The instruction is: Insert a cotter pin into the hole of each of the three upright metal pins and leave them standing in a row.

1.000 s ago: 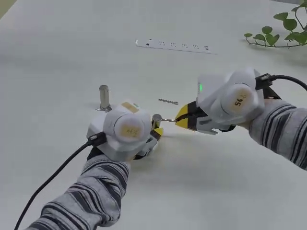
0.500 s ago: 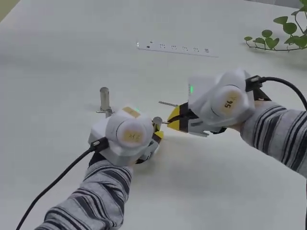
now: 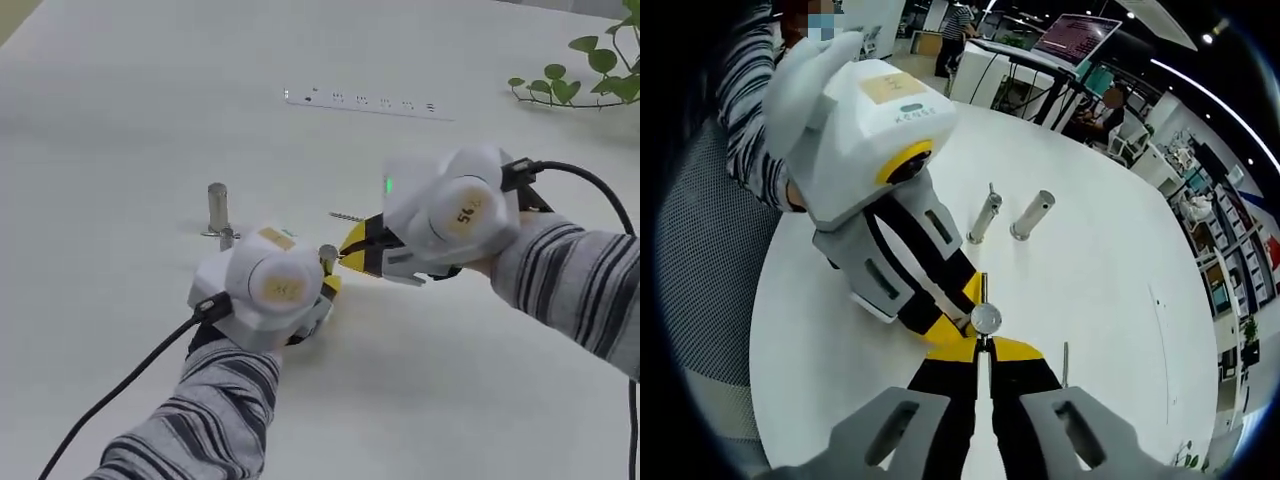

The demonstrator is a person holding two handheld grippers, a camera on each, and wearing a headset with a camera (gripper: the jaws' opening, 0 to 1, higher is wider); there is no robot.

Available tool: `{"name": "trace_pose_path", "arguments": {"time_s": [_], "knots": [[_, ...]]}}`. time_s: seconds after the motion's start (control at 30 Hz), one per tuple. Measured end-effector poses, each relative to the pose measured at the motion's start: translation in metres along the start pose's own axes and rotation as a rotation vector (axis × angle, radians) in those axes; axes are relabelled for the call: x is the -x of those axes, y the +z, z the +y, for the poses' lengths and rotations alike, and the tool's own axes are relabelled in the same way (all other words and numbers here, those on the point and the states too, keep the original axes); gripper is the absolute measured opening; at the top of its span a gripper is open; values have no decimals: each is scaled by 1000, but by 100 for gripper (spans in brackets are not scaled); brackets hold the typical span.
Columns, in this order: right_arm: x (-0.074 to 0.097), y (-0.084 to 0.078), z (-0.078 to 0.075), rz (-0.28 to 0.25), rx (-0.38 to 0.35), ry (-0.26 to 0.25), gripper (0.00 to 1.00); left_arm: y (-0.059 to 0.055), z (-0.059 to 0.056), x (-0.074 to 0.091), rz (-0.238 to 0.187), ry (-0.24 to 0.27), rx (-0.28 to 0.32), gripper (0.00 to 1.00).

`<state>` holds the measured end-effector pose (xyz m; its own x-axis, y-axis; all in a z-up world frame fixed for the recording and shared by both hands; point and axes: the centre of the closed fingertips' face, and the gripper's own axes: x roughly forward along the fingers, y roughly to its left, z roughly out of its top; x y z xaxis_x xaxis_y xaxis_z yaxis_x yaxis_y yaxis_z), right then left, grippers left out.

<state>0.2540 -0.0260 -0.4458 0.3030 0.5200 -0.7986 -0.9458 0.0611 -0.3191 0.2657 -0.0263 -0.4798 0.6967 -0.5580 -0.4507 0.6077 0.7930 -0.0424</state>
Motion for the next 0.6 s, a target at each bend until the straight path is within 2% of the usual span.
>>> {"name": "trace_pose_path", "arguments": {"time_s": [0.1,0.23,0.6], "knots": [[0,2,0,-5,2,0,0,0,0,0,1,0,1,10],[2,0,0,2,-25,-9,8,0,0,0,2,0,0,10],[6,-2,-1,-13,-43,-10,0,-1,0,0,3,2,1,10]]}}
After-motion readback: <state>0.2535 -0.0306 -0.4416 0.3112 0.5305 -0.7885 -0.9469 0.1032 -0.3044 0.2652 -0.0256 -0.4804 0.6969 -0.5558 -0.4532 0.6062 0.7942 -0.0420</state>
